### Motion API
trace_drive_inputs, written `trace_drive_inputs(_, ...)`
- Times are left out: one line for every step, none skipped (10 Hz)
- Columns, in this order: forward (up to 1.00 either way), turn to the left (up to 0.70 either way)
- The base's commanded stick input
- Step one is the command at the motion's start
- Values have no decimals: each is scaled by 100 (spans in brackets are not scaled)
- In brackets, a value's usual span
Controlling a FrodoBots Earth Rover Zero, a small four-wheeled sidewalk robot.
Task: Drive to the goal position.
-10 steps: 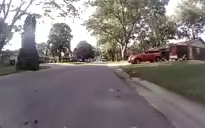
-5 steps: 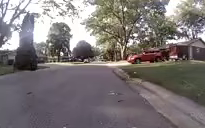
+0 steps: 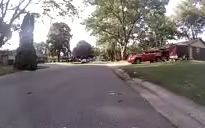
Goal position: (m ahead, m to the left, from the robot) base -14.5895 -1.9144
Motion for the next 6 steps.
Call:
trace_drive_inputs(0,85)
trace_drive_inputs(0,85)
trace_drive_inputs(0,85)
trace_drive_inputs(0,85)
trace_drive_inputs(0,85)
trace_drive_inputs(0,85)
